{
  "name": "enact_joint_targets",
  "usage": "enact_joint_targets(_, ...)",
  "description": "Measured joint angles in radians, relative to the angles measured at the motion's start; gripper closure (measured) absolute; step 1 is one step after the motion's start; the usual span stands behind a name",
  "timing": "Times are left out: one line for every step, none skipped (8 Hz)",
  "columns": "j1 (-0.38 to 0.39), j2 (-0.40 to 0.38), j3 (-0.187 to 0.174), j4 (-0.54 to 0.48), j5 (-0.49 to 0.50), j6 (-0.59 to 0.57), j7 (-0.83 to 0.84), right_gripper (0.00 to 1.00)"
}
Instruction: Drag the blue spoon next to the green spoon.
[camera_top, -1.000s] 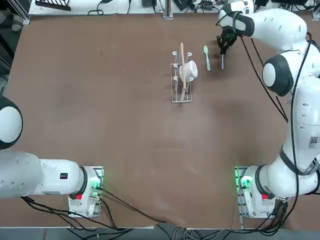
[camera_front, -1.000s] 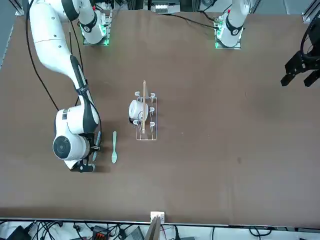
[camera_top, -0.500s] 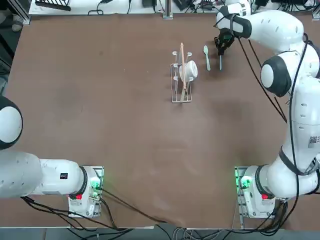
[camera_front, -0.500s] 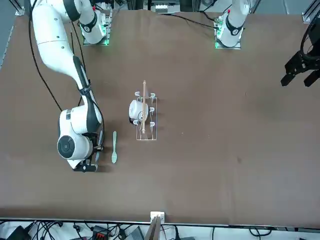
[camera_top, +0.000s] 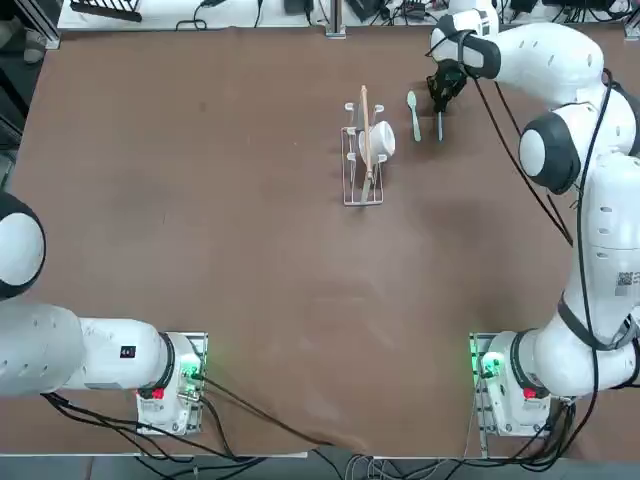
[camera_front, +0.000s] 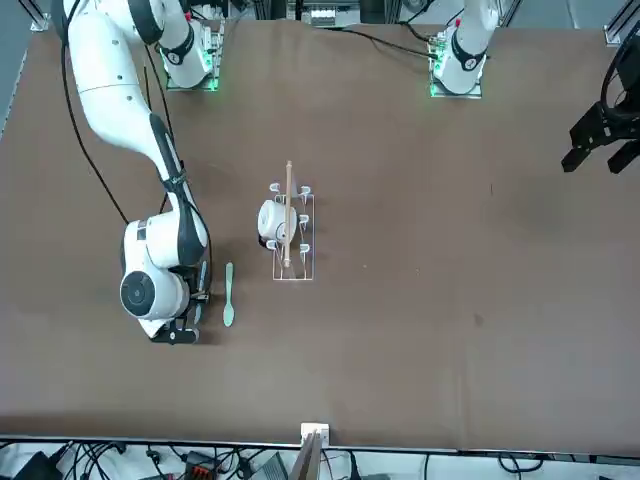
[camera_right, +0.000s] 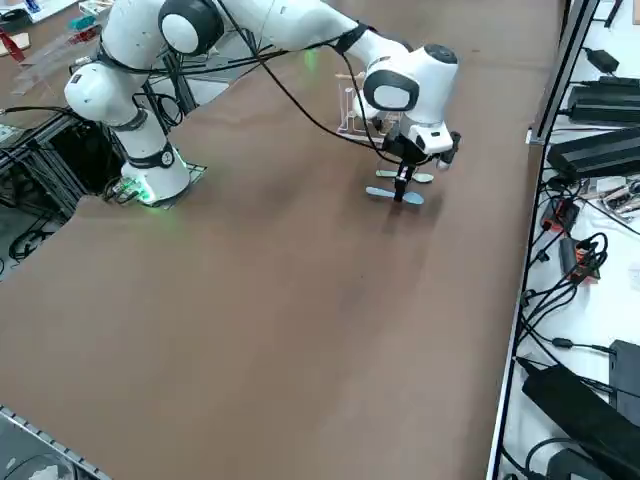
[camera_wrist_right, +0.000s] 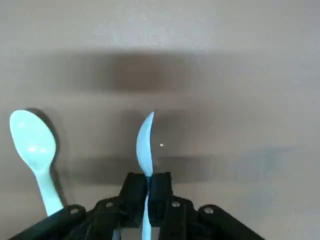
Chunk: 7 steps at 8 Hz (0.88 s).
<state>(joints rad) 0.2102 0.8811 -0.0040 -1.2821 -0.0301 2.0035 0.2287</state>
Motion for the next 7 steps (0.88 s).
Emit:
enact_joint_targets(0.001,0.001,0.000,0.000,0.000,0.003,0.000,0.88)
enact_joint_targets(0.002,0.003,0.000,0.000,0.000,0.008,0.001,0.81)
enact_joint_targets(0.002,0.005,0.000,0.000,0.000,0.013,0.001,0.75)
enact_joint_targets(0.002,0.005,0.000,0.000,0.000,0.015,0.001,0.68)
enact_joint_targets(0.002,0.005,0.000,0.002,0.000,0.017,0.001,0.57)
enact_joint_targets(0.002,0.005,0.000,0.005,0.000,0.019,0.001,0.55)
enact_joint_targets(0.002,0.005,-0.001,0.008,0.000,0.018,0.001,0.51)
